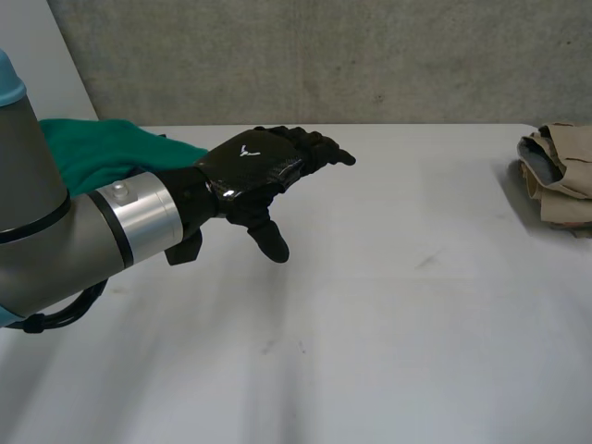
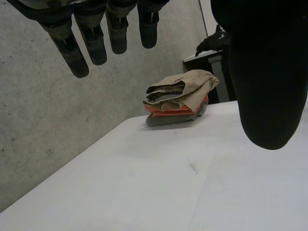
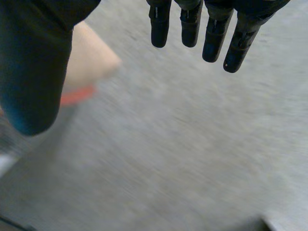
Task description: Fold the laundry.
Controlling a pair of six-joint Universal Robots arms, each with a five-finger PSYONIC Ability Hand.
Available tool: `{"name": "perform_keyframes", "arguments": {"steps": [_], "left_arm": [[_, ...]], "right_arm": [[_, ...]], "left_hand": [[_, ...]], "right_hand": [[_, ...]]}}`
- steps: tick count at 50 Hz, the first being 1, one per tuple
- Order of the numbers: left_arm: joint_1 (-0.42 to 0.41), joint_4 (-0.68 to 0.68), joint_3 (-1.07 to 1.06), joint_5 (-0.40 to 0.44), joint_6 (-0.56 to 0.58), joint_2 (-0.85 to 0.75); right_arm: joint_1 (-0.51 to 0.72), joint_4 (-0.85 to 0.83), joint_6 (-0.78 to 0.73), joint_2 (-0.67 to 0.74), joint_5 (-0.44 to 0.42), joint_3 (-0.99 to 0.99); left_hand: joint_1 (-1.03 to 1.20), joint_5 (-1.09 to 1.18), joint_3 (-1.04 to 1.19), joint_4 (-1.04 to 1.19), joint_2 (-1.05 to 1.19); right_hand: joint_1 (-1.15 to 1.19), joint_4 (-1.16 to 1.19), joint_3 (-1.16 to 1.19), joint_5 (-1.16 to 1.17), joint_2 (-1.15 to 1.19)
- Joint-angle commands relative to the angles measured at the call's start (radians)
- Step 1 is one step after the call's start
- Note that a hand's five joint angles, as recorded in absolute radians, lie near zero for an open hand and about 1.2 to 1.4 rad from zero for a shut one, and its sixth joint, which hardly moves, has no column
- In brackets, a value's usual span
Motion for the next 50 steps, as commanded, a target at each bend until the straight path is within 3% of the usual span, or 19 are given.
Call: {"name": "perform_keyframes", "arguments": {"steps": [1,4,7,11,13,16,21,22,24,25,29,32,37,43,48,50], "left_arm": [[0.000,0.000,0.001,0.000,0.000,0.004],[0.002,0.000,0.003,0.000,0.000,0.015],[0.006,0.002,0.003,-0.002,0.000,0.023],[0.025,0.011,0.009,-0.009,0.000,0.027],[0.035,0.019,0.013,-0.034,0.000,0.035],[0.069,0.061,0.021,-0.133,0.002,0.046],[0.164,0.247,0.043,-0.359,0.011,0.038],[0.216,0.309,0.059,-0.408,0.017,0.015],[0.281,0.350,0.089,-0.419,0.017,-0.038],[0.346,0.354,0.127,-0.408,0.020,-0.113],[0.434,0.293,0.268,-0.335,0.055,-0.309],[0.453,0.267,0.364,-0.302,0.116,-0.434],[0.525,0.264,0.518,-0.314,0.320,-0.644],[0.546,0.272,0.621,-0.342,0.413,-0.785],[0.562,0.305,0.704,-0.411,0.420,-0.867],[0.563,0.341,0.710,-0.429,0.422,-0.875]], "right_arm": [[0.000,-0.014,-0.103,-0.087,0.306,-0.090],[0.053,-0.019,-0.080,-0.116,0.316,-0.107],[0.217,-0.034,0.021,-0.193,0.290,-0.101],[0.385,-0.069,0.208,-0.311,0.224,-0.021],[0.465,-0.079,0.297,-0.389,0.151,0.072],[0.569,-0.082,0.370,-0.472,0.018,0.218],[0.759,-0.063,0.359,-0.480,-0.116,0.411],[0.779,-0.059,0.345,-0.478,-0.121,0.441],[0.827,-0.028,0.290,-0.475,-0.114,0.506],[0.830,-0.019,0.267,-0.474,-0.109,0.527],[0.842,0.019,0.147,-0.431,-0.064,0.585],[0.841,0.041,0.070,-0.399,-0.016,0.603],[0.833,0.064,0.032,-0.389,0.032,0.617],[0.831,0.065,0.041,-0.389,0.034,0.645],[0.830,0.065,0.044,-0.386,0.034,0.669],[0.830,0.065,0.039,-0.386,0.034,0.674]], "left_hand": [[0.023,-0.009,0.001,0.009,0.007],[0.026,-0.006,0.004,0.012,0.010],[0.026,-0.006,0.004,0.012,0.010],[0.029,-0.003,0.007,0.015,0.013],[0.032,0.000,0.009,0.018,0.016],[0.029,-0.003,0.007,0.015,0.013],[-0.012,-0.044,-0.035,-0.026,-0.028],[-0.012,-0.044,-0.035,-0.026,-0.028],[-0.009,-0.041,-0.032,-0.023,-0.025],[-0.001,-0.032,-0.023,-0.014,-0.016],[0.005,-0.027,-0.017,-0.008,-0.011],[0.005,-0.026,-0.017,-0.008,-0.010],[0.020,-0.012,-0.002,0.006,0.004],[0.090,0.058,0.068,0.076,0.074],[0.477,0.445,0.455,0.463,0.461],[0.914,0.882,0.891,0.900,0.898]], "right_hand": [[-0.029,-0.066,-0.043,-0.060,-0.049],[-0.029,-0.066,-0.043,-0.060,-0.049],[-0.029,-0.066,-0.043,-0.060,-0.049],[-0.029,-0.066,-0.043,-0.060,-0.049],[-0.029,-0.066,-0.043,-0.060,-0.049],[-0.029,-0.066,-0.043,-0.060,-0.049],[-0.029,-0.066,-0.043,-0.060,-0.049],[-0.029,-0.066,-0.043,-0.060,-0.049],[-0.029,-0.066,-0.043,-0.060,-0.049],[-0.029,-0.066,-0.043,-0.060,-0.049],[-0.029,-0.066,-0.043,-0.060,-0.049],[-0.029,-0.066,-0.043,-0.060,-0.049],[-0.029,-0.066,-0.043,-0.060,-0.049],[-0.029,-0.066,-0.043,-0.060,-0.049],[-0.029,-0.066,-0.043,-0.060,-0.049],[-0.029,-0.066,-0.043,-0.060,-0.049]]}}
